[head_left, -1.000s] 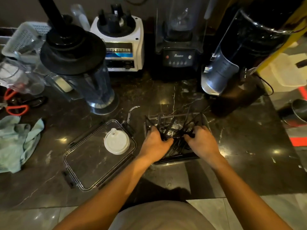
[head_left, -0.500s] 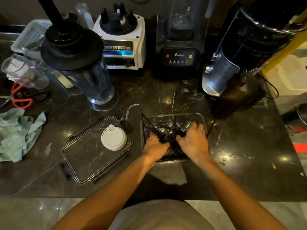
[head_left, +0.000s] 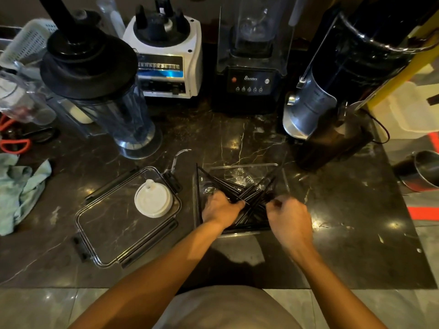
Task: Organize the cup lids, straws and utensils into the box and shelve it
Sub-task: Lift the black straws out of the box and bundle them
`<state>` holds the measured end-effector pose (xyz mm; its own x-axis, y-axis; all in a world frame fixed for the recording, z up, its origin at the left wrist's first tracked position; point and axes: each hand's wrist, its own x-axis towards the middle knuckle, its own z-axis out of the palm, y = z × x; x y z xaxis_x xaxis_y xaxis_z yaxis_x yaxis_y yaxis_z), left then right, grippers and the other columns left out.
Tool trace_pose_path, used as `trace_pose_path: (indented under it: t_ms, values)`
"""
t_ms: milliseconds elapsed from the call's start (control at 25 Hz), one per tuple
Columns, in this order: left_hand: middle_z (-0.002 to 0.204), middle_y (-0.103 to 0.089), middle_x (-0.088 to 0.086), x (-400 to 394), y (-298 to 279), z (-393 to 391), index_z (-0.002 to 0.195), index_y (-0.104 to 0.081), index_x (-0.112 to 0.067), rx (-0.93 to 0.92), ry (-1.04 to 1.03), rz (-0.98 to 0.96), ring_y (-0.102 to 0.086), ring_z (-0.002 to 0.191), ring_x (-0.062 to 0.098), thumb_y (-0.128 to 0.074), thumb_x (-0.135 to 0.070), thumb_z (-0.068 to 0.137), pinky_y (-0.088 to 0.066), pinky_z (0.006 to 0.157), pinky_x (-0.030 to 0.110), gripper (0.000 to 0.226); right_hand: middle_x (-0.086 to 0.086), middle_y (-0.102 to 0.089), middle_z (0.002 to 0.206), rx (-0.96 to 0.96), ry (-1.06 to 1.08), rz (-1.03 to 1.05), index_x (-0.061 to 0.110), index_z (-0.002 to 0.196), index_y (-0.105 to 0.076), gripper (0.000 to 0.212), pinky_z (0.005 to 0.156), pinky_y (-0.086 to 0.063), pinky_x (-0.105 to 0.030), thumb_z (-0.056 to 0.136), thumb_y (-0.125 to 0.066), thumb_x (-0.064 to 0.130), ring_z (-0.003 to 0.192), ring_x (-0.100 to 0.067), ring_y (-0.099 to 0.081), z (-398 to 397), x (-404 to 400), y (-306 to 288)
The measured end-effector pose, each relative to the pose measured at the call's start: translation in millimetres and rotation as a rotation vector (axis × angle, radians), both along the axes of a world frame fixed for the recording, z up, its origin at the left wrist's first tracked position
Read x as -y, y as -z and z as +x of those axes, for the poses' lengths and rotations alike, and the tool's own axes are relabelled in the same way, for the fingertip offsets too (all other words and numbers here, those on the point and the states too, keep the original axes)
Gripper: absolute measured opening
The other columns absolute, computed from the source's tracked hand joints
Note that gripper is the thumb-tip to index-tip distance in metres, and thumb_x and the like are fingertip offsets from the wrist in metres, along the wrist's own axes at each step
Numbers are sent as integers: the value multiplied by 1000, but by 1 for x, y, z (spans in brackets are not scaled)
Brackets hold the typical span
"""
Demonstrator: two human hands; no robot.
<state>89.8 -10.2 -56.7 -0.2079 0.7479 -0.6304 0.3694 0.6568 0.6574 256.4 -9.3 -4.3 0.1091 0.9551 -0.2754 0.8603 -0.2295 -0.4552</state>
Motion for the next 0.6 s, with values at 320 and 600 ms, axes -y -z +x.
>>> trace_pose_path:
  t_ms: [320,600]
  values:
    - [94,-77,-6,-16,0,13,92,-74,-26,315,-257,-2,-72,99,12,-77,-15,90,-54,78,24,11,-5,-68,107,-55,17,-230,11,117,-58,35,83,-56,-38,92,-68,34,99,-26,-68,-12,-32,15]
    - [101,-76,1,-23,-3,15,95,-69,-26,521,-417,-69,-69,94,13,-83,-29,83,-54,74,26,19,6,-67,101,-194,-34,-248,24,124,-59,36,80,-56,-37,90,-68,30,92,-16,-66,-20,-49,31]
